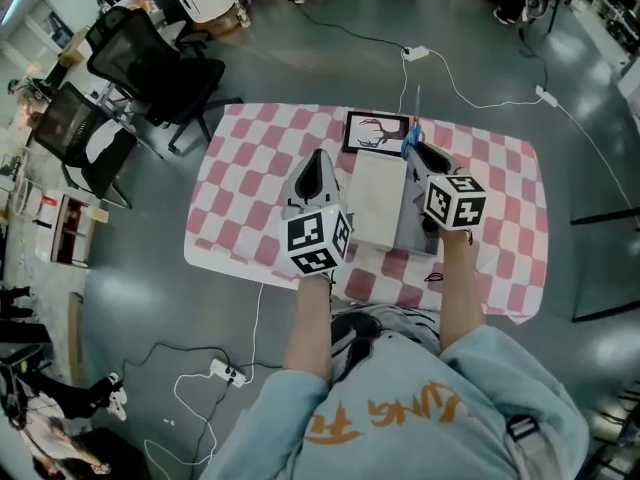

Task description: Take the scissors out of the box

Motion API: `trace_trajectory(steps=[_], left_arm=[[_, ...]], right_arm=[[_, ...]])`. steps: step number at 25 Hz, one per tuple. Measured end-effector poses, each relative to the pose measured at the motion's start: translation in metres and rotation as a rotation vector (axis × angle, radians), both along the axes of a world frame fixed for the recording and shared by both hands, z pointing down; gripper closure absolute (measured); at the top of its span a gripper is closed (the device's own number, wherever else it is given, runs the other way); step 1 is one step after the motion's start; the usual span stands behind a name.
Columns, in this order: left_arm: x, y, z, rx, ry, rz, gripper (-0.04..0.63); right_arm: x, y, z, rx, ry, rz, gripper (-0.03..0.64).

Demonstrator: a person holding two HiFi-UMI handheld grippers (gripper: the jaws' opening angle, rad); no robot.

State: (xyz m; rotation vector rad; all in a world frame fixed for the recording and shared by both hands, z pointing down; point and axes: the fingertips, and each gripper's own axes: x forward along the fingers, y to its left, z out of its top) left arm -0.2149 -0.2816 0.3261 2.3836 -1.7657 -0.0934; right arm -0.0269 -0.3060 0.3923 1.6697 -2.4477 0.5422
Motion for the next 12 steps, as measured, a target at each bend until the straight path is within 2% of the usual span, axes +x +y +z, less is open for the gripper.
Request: trace_trajectory(steps=[5,12], left_arm=[[-0.002,-0.001,-0.021,0.054,-0.016,-0.021,0.578],[0.006,-0.004,-0.056,0.134,-0.022,-0.007,0.578]], right_arm=[[-0.003,-0.002,-0.047,0.123,-0.059,-0.015,0.541],[0.006,0.006,-0.091,0.237,-0.073,-0.013,0.541]])
